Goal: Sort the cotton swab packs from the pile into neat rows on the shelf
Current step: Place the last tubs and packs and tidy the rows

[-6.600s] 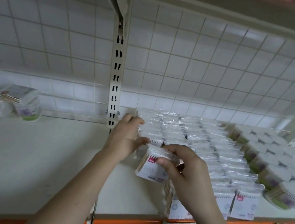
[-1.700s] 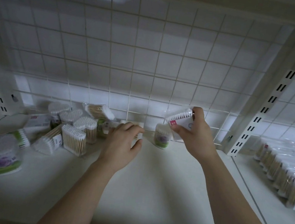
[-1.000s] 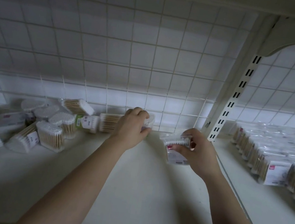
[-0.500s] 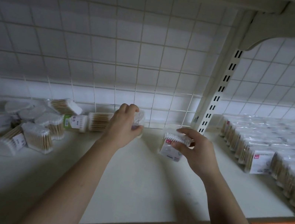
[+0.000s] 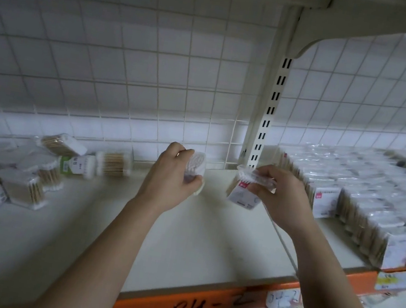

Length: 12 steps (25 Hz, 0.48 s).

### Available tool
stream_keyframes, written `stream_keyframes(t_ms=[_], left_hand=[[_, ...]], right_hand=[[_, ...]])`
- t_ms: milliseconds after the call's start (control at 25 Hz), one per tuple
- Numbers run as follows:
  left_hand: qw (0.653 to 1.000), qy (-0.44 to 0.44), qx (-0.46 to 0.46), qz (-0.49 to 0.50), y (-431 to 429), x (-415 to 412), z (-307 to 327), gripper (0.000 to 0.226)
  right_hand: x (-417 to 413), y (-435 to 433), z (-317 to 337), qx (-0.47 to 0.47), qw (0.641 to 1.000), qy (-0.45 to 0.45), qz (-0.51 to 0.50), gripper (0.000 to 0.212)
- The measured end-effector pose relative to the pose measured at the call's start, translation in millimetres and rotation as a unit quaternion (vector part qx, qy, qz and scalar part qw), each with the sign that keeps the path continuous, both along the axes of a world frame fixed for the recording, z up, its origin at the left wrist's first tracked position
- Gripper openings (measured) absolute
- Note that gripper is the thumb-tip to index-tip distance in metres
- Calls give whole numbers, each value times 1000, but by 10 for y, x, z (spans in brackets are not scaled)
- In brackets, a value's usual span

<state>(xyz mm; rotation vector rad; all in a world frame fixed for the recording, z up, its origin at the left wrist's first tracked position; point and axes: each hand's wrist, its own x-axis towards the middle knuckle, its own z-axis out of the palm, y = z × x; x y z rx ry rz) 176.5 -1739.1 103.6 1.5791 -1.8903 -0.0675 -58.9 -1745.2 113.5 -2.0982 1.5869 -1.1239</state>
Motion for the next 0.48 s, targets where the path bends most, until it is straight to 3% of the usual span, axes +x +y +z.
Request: stream_keyframes(t_ms=[480], left_hand=[[1000, -5, -9, -5, 140, -1275, 19, 60]], right_hand=[[-1273, -87, 209, -15, 998, 53, 21, 23]])
